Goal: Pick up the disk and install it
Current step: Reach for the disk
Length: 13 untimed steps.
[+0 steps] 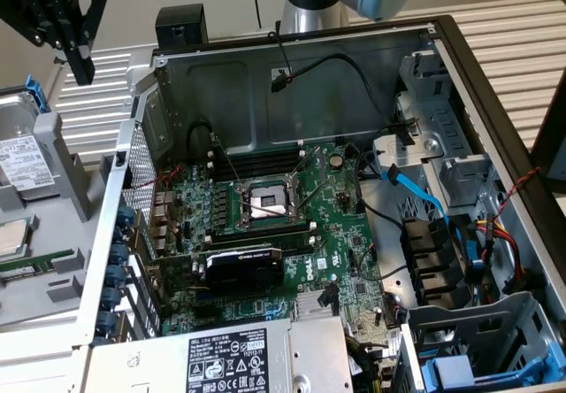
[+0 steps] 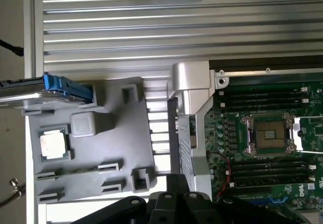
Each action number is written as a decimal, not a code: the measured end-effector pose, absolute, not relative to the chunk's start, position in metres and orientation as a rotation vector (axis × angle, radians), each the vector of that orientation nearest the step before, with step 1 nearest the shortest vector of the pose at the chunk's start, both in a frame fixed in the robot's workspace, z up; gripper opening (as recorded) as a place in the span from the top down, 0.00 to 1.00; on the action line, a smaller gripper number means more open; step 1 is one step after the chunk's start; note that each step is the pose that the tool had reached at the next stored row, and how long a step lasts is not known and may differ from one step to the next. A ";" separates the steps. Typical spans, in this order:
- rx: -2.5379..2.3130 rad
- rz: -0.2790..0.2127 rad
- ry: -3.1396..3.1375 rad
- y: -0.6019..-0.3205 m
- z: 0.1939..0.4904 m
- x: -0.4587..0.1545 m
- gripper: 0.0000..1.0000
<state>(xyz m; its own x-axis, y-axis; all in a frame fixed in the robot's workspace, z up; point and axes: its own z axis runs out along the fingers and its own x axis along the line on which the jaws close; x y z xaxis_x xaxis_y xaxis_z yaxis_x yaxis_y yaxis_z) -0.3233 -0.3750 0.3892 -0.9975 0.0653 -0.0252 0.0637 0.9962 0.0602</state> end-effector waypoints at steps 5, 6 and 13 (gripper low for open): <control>0.092 0.090 3.112 -0.371 0.389 -0.337 0.89; 0.091 0.090 3.112 -0.371 0.389 -0.340 0.89; 0.085 0.090 3.112 -0.366 0.388 -0.366 0.89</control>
<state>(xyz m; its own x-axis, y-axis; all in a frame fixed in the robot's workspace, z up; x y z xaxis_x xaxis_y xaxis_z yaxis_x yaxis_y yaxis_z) -0.3656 -0.3655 0.3880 -0.9982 0.0550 -0.0251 0.0535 0.9968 0.0586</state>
